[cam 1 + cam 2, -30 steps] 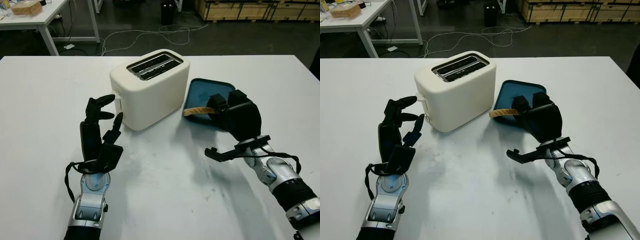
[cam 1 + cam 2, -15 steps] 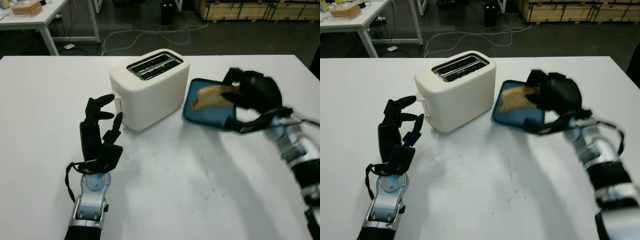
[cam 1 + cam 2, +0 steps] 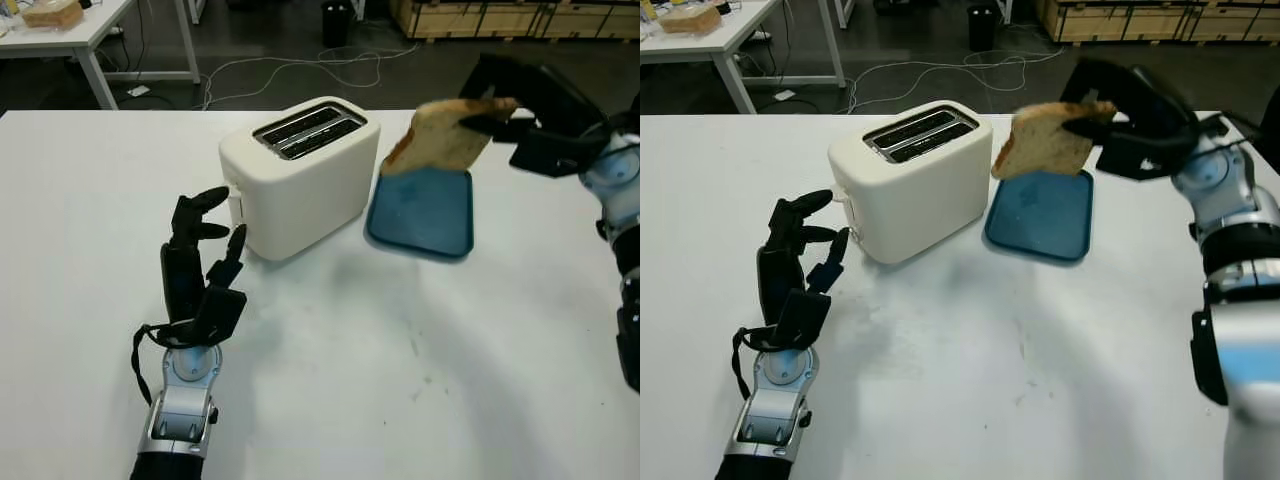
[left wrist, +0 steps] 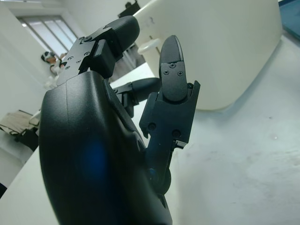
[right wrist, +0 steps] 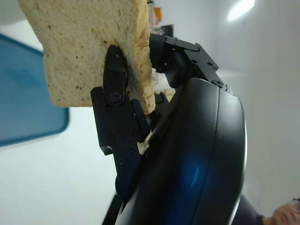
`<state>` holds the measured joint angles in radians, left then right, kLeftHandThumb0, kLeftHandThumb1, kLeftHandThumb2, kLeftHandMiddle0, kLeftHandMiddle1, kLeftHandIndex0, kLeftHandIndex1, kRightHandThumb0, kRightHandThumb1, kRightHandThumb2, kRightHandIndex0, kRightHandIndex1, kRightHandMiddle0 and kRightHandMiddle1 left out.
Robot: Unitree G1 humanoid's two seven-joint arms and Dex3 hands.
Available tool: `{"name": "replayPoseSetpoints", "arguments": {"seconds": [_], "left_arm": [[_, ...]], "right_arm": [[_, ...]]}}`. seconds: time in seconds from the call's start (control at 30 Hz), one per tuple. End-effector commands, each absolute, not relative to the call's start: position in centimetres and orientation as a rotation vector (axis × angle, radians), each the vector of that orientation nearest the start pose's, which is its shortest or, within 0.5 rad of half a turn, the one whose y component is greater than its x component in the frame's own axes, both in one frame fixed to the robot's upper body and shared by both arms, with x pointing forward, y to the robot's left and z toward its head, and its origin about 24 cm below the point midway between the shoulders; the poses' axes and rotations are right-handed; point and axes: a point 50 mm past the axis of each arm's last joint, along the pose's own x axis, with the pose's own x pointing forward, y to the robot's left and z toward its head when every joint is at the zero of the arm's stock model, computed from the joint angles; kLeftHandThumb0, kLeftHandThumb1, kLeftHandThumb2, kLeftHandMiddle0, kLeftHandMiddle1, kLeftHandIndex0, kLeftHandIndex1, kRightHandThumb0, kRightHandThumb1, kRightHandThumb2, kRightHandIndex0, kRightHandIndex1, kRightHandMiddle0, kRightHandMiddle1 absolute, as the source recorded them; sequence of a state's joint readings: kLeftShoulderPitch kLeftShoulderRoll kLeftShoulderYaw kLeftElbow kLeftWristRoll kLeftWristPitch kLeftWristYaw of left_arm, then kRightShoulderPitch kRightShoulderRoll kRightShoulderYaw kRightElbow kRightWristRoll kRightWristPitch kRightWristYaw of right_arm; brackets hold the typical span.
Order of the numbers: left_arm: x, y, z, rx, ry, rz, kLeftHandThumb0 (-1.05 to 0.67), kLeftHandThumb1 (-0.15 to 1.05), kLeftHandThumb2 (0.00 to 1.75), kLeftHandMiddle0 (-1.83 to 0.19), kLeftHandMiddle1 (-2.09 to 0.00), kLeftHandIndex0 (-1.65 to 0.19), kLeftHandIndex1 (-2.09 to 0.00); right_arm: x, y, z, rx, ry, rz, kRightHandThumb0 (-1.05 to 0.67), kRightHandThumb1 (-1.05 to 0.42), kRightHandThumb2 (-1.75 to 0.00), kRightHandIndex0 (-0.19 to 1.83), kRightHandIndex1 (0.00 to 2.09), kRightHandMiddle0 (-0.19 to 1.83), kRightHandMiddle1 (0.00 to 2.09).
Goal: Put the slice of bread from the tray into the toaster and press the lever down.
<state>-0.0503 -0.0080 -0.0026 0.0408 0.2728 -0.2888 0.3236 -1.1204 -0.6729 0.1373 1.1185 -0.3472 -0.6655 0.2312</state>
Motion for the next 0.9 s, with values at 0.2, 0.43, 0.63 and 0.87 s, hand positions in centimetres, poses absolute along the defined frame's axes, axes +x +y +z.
{"name": "replayPoseSetpoints", "arguments": {"seconds": [0.2,0.43,0.63,0.87], "left_arm": [[25.7,15.3,7.7,0.213,-0.357,0.27,-0.3,0.92,0.38,-0.18,-1.55,-0.24,-0.83],[25.7,15.2,7.7,0.217,-0.358,0.27,-0.3,0.92,0.38,-0.19,-1.54,-0.25,-0.82],[25.7,15.2,7.8,0.215,-0.363,0.264,-0.29,0.92,0.38,-0.18,-1.55,-0.25,-0.81],[25.7,15.0,7.8,0.219,-0.361,0.265,-0.29,0.92,0.39,-0.18,-1.55,-0.26,-0.81]], "right_arm": [[39.4,-22.0,30.3,-1.058,-0.561,0.188,-0.38,-0.92,-0.38,0.88,1.75,0.63,1.52],[39.5,-19.1,33.7,-1.113,-0.651,0.197,-0.52,-0.92,-0.45,0.97,1.75,0.69,1.65],[40.0,-16.1,34.5,-1.188,-0.652,0.245,-0.5,-0.92,-0.46,0.89,1.75,0.65,1.66],[40.4,-12.8,33.9,-1.227,-0.641,0.338,-0.45,-0.92,-0.47,0.91,1.75,0.61,1.7]]}}
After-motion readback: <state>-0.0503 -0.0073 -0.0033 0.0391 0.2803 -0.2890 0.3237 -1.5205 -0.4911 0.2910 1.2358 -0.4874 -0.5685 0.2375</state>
